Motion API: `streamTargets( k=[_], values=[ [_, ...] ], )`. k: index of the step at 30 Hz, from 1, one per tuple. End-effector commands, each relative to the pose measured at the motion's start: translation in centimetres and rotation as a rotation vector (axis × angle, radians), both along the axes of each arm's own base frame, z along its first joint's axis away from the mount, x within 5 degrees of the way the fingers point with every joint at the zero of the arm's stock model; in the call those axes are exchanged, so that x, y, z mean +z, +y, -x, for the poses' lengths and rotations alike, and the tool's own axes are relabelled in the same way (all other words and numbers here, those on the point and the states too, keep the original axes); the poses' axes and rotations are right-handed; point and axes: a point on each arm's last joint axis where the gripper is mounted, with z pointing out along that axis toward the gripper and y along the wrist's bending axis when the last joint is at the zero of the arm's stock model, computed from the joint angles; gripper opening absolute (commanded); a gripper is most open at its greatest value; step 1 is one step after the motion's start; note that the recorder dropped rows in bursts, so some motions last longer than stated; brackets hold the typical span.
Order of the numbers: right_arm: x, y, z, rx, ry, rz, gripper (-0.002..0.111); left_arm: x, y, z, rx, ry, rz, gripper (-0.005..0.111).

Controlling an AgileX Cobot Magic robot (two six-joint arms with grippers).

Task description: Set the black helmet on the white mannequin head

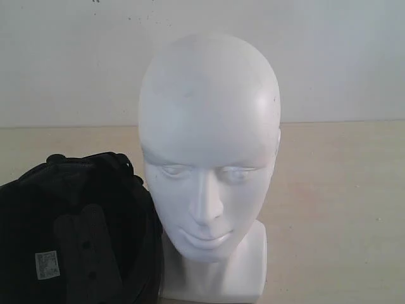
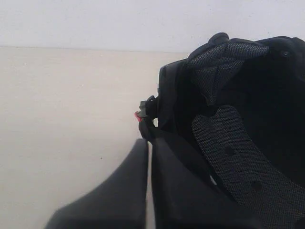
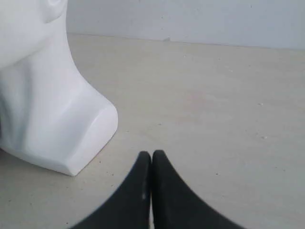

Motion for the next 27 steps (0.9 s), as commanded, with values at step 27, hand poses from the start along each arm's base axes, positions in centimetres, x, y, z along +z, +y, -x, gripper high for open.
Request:
streamTargets(
  k=[27],
  values=[
    [0.1, 0.0, 0.0, 0.002, -0.012, 0.005, 0.0, 8.8, -2.9, 2.5, -0.195, -0.108, 0.706, 0.004]
  ],
)
